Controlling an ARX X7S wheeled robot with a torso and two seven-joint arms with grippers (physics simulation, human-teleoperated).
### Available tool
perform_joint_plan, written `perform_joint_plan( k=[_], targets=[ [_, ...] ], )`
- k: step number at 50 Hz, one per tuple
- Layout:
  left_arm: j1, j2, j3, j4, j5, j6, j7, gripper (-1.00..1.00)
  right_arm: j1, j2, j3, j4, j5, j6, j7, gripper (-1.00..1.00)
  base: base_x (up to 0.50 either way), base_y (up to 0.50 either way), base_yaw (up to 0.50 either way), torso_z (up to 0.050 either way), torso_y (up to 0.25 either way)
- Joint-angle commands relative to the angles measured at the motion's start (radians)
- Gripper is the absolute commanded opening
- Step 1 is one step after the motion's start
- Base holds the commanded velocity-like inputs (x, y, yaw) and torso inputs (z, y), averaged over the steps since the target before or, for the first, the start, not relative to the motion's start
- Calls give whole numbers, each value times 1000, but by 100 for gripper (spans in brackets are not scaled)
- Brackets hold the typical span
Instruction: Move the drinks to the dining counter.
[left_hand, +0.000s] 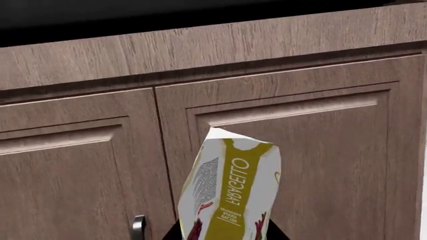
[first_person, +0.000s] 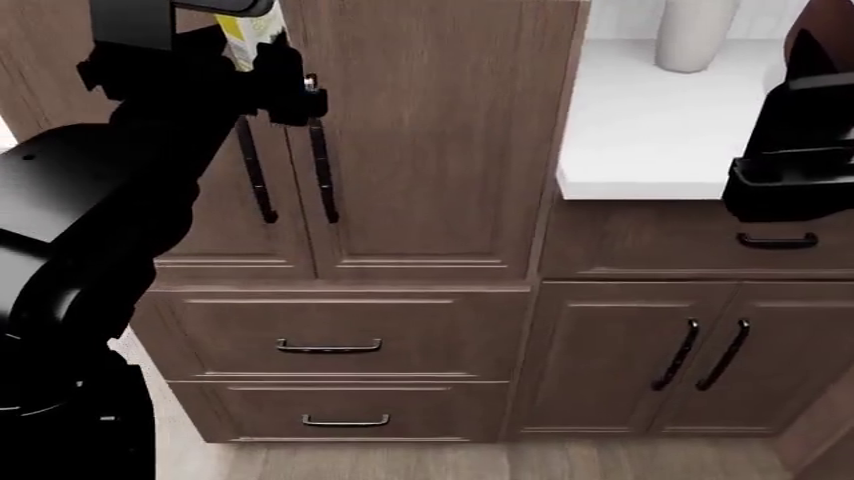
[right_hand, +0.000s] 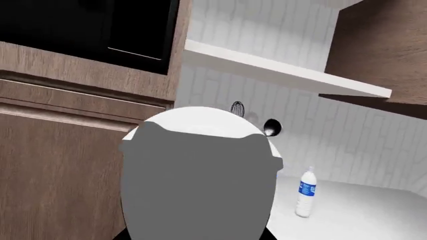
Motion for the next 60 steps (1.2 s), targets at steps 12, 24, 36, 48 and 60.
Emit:
perform_joint_plan(
  k=[12, 24, 36, 48, 60],
  targets=[
    [-9, -2, -2, -6, -5, 14, -11, -100, 13, 13, -9, 2, -9, 9, 5, -100, 0, 500, 0, 0, 1],
    [4, -4, -5, -4, -12, 15, -14, -100, 15, 22, -18, -3, -11, 7, 4, -100, 0, 500, 0, 0, 1],
    [9, -11, -2, -3, -16, 19, -15, -100, 27, 17, -30, -5, -10, 8, 8, -100, 0, 500, 0, 1, 1],
    [-2, -12, -3, -1, -23, 11, -20, -100, 33, 12, -40, -3, -15, 5, 3, -100, -1, 500, 0, 0, 1],
    [-5, -14, 11, -8, -23, 18, -20, -100, 42, 10, -45, -6, -23, 16, -4, -100, 9, 500, 0, 0, 2]
  ],
)
